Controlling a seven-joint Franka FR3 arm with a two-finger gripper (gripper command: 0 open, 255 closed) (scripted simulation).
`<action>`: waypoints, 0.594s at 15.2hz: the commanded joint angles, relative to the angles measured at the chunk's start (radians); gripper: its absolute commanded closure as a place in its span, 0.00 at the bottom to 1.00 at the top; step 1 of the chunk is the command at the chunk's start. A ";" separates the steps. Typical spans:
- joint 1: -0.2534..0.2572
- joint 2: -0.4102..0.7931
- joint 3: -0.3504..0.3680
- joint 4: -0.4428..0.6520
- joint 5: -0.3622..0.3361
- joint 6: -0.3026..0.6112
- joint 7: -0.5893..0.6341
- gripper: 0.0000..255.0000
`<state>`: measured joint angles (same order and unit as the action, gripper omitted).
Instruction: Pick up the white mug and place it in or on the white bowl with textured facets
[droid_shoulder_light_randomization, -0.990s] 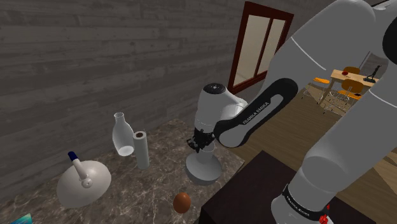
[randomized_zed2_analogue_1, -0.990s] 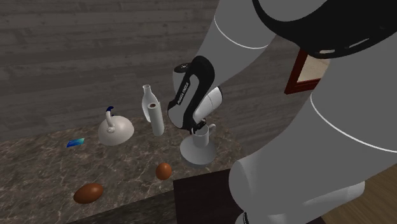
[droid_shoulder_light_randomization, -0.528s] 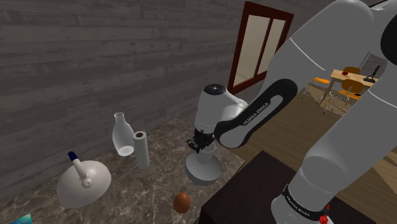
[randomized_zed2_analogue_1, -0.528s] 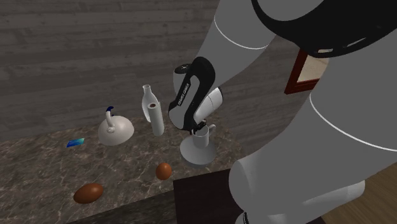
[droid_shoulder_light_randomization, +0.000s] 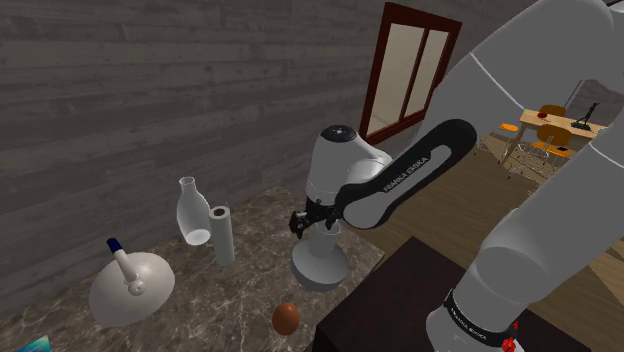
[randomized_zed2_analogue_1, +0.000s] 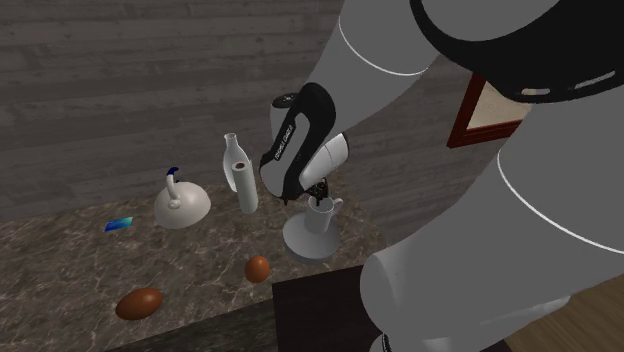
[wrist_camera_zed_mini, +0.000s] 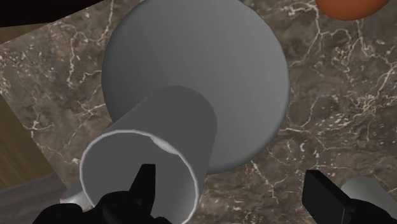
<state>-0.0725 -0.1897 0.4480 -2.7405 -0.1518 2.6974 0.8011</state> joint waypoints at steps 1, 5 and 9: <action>0.039 -0.078 -0.020 -0.001 0.078 -0.072 -0.055 0.00; 0.057 -0.109 -0.031 0.003 0.100 -0.106 -0.071 0.00; 0.057 -0.109 -0.031 0.003 0.100 -0.106 -0.070 0.00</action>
<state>-0.0160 -0.2986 0.4173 -2.7379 -0.0522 2.5920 0.7309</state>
